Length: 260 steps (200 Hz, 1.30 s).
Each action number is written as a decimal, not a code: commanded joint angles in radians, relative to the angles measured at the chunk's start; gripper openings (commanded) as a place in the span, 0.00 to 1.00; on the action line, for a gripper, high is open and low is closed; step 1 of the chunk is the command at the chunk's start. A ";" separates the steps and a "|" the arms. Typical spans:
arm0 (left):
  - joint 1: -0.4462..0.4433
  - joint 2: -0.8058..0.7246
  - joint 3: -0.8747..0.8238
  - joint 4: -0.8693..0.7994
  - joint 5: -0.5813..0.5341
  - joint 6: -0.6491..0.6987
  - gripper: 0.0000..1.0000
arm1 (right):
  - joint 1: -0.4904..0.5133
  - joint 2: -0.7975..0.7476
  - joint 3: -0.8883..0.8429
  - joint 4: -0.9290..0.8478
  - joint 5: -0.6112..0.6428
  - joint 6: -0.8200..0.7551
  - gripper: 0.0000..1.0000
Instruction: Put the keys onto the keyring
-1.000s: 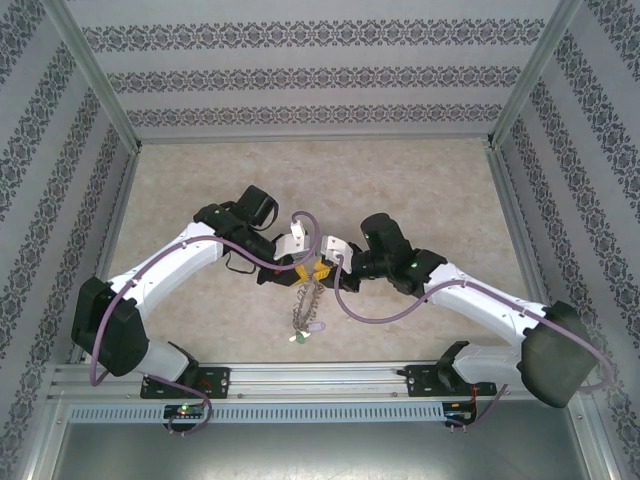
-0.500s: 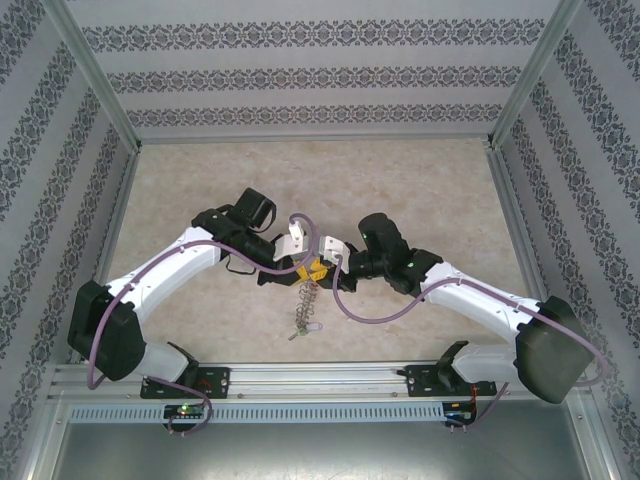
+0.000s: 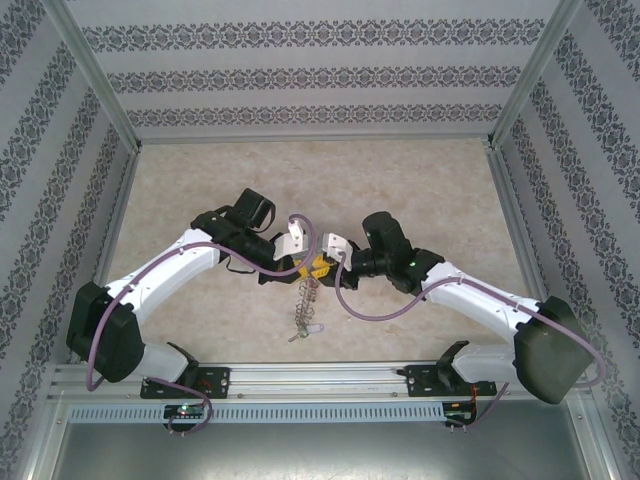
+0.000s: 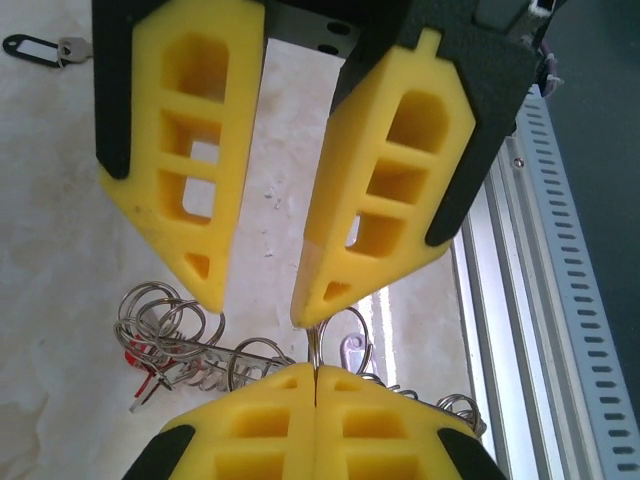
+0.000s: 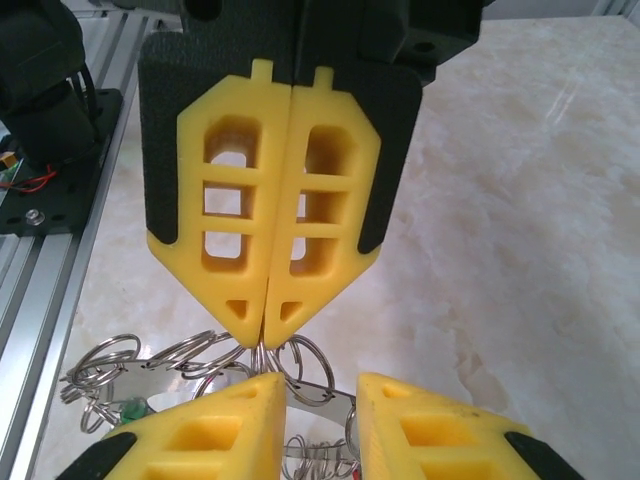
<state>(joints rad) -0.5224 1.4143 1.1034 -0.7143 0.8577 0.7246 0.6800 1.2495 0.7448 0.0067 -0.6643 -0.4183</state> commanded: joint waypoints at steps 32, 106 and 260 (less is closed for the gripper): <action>0.004 -0.038 -0.011 0.055 0.026 0.010 0.00 | 0.007 0.006 0.008 -0.020 -0.055 -0.017 0.21; 0.004 -0.044 -0.013 0.063 0.033 0.023 0.00 | 0.014 0.064 0.047 -0.024 -0.055 -0.045 0.23; 0.008 -0.058 -0.016 0.062 0.001 0.007 0.00 | 0.015 0.015 0.004 -0.035 -0.035 -0.051 0.31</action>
<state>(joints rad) -0.5217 1.3956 1.0904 -0.6903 0.8330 0.7250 0.6853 1.2964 0.7685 -0.0189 -0.6872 -0.4496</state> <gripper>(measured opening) 0.065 0.308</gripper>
